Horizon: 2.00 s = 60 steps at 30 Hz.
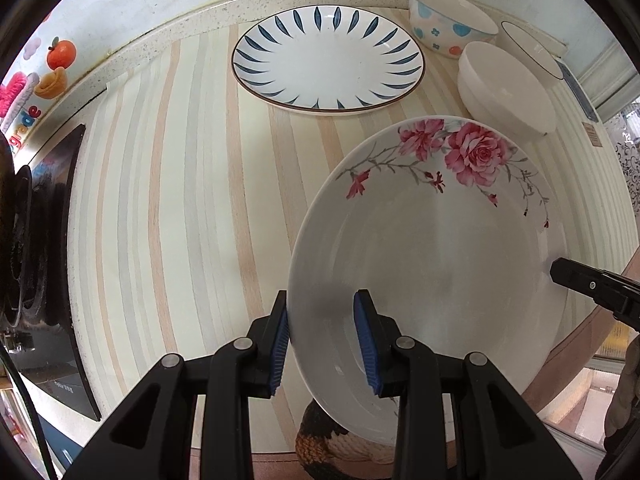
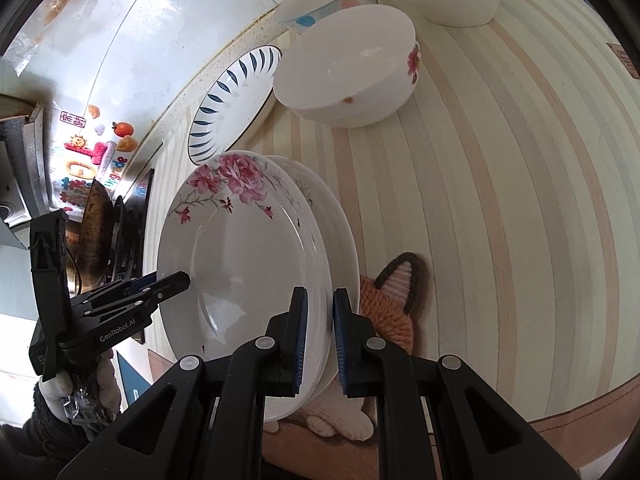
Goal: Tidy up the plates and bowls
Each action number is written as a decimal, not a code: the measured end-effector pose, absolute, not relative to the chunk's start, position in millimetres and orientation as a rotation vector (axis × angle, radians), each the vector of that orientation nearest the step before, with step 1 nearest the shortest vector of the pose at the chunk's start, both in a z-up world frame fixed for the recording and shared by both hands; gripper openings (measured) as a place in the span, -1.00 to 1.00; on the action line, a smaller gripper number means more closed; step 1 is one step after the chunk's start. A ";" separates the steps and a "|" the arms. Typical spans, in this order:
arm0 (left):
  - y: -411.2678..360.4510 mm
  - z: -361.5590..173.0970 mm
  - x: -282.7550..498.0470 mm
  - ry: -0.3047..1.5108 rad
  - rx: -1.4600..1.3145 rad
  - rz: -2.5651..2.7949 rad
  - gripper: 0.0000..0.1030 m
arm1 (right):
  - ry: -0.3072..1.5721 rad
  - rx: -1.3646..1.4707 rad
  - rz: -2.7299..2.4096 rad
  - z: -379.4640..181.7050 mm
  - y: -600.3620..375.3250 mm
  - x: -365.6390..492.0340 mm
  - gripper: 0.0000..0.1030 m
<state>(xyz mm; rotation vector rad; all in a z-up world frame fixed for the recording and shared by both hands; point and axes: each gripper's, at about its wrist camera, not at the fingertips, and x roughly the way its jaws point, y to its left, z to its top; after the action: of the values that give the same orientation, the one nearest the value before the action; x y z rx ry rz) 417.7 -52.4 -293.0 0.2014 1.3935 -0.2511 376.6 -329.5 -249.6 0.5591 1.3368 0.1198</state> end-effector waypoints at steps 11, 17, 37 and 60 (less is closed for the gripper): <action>-59.9 -293.9 413.6 1.370 0.264 -0.248 -0.44 | 1.351 0.585 0.109 -253.5 -333.1 375.6 -0.72; -65.9 -294.5 404.6 1.346 0.313 -0.251 -0.44 | 1.361 0.592 0.097 -252.7 -333.2 376.1 -0.71; -20.6 -245.9 563.1 1.437 0.097 -0.208 -0.42 | 1.334 0.484 0.087 -166.3 -321.5 518.5 -0.23; -14.6 -325.5 646.1 1.525 -0.015 -0.367 -0.48 | 1.530 0.286 -0.063 -284.7 -294.9 647.0 -0.61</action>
<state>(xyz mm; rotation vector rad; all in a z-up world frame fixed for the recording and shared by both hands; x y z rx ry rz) 646.1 -14.6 -325.5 -0.0145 1.5255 -0.3669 647.0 -294.9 -284.7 0.2859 1.5296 -0.0626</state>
